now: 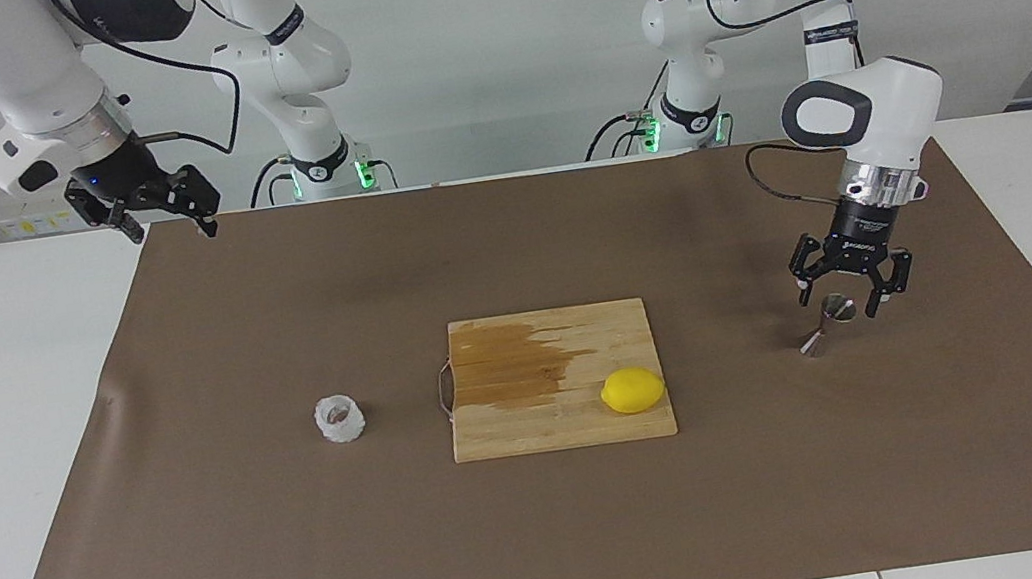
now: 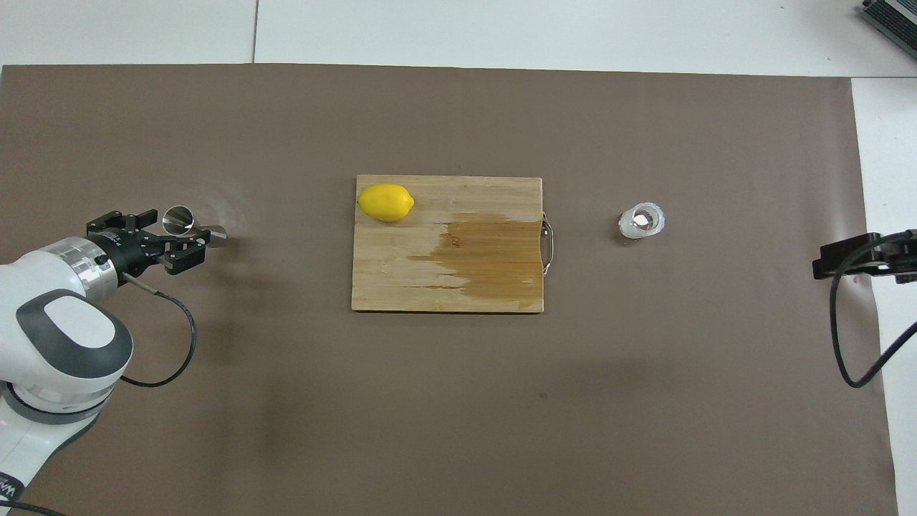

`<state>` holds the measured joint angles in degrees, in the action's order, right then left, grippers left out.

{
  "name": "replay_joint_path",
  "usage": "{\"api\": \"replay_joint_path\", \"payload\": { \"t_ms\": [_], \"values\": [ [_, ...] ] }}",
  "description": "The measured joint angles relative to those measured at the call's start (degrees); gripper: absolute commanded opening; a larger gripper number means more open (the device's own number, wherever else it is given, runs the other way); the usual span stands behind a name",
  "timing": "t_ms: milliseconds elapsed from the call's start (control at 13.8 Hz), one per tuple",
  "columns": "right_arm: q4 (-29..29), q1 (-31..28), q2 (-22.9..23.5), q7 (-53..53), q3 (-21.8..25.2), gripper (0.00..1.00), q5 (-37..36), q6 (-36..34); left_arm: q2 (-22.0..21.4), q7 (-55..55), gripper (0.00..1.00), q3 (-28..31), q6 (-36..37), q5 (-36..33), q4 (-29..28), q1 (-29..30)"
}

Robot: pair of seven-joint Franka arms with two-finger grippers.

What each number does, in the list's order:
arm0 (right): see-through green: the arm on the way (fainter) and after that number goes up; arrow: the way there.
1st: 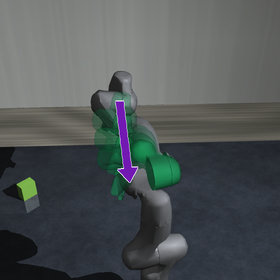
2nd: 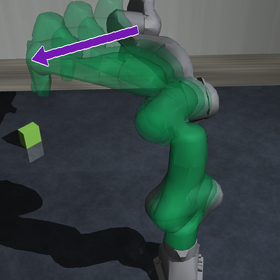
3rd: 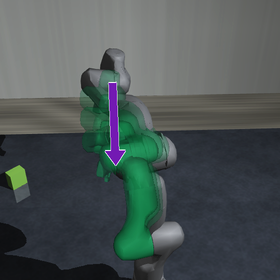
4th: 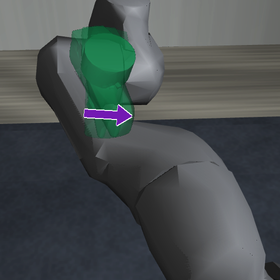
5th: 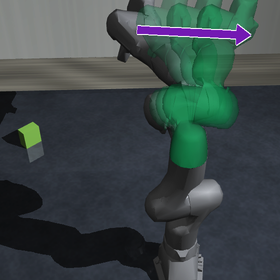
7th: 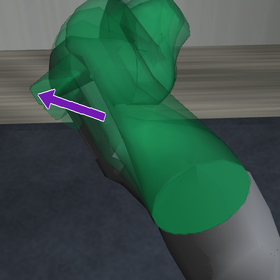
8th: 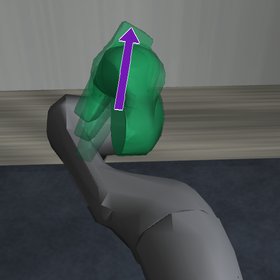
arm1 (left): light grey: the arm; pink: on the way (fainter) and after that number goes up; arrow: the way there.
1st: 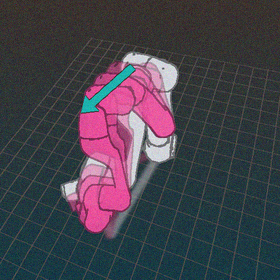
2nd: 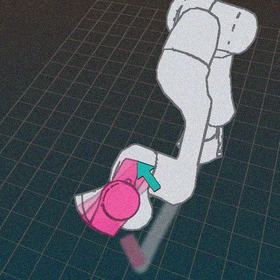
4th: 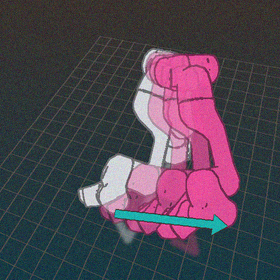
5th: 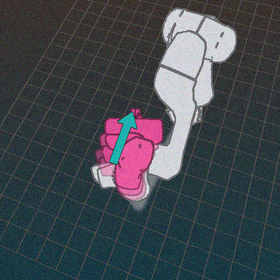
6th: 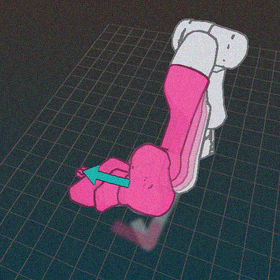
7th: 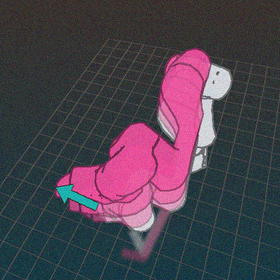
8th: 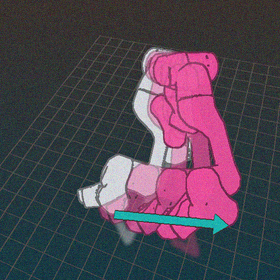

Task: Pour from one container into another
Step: 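Close the left gripper around the metal cup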

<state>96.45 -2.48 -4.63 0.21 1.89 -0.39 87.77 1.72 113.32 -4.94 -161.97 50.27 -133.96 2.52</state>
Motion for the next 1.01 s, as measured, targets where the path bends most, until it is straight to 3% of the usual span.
{"api": "replay_joint_path", "payload": {
  "t_ms": [145, 435, 580, 1014],
  "values": [
    [0.00, 0.00, 0.00, 0.00, 0.00, 1.00, 0.00, 0.00, 0.00, 0.00, 0.99, -0.12, 0.00, 0.00, -0.03, -0.05],
    [0.00, 0.00, 0.00, 0.00, 0.00, 1.00, 0.00, 0.00, 0.00, -0.01, 0.74, -0.18, -0.01, 0.00, -0.03, -0.07],
    [0.00, 0.00, 0.00, 0.00, 0.00, 1.00, 0.00, 0.00, 0.00, -0.03, 0.68, -0.19, -0.02, 0.00, -0.04, -0.07],
    [0.00, 0.00, 0.00, 0.00, 0.00, 1.00, 0.00, 0.00, 0.00, -0.03, 0.58, -0.19, -0.02, 0.00, -0.04, -0.07]
  ]
}}
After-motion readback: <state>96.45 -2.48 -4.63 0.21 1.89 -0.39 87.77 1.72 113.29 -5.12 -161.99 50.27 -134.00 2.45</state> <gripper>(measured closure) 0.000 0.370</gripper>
